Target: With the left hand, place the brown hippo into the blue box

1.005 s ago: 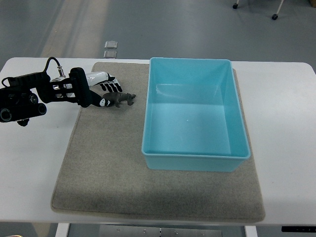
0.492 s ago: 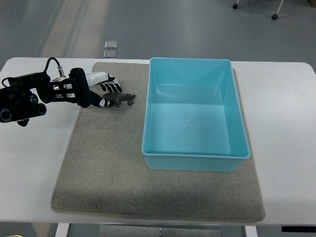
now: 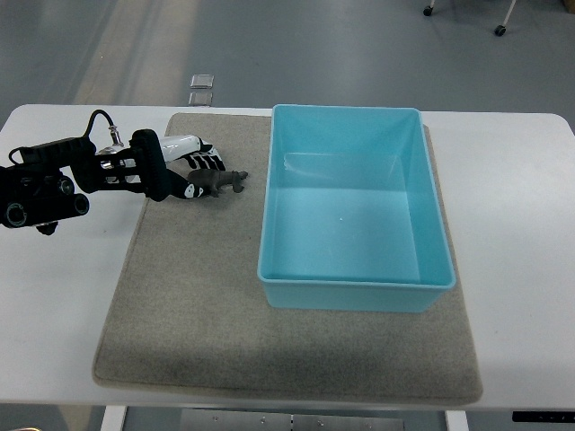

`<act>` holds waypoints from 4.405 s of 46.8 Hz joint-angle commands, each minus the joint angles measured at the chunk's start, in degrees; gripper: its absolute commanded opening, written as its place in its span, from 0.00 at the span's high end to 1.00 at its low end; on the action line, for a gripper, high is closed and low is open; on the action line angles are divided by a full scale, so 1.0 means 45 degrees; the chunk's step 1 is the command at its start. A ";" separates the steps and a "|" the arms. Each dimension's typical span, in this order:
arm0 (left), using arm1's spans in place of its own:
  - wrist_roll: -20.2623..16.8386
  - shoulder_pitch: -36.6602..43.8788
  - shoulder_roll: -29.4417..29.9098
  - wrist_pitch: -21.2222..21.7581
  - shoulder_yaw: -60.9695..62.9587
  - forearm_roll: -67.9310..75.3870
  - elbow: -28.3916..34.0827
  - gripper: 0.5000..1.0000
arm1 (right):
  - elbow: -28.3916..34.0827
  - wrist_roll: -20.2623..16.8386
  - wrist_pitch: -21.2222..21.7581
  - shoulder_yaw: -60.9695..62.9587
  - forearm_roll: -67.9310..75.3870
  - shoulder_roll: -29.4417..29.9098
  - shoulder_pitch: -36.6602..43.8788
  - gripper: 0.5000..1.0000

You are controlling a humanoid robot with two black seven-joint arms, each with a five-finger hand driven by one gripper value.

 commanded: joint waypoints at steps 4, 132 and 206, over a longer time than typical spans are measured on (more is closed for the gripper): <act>0.0020 0.0000 -0.0065 0.0009 0.0004 -0.0001 0.0001 0.79 | 0.0000 0.0000 0.0000 0.0000 0.0000 0.0000 0.0001 0.13; 0.0099 0.0410 -0.4615 -0.1183 -0.3336 0.0956 0.0704 0.54 | 0.0000 0.0000 0.0000 0.0000 0.0019 0.0000 0.0001 0.13; 0.0059 0.2635 -0.3815 0.0380 -1.1400 -0.6679 0.2598 0.02 | 0.0000 0.0000 0.0000 0.0000 0.0019 0.0000 0.0001 0.13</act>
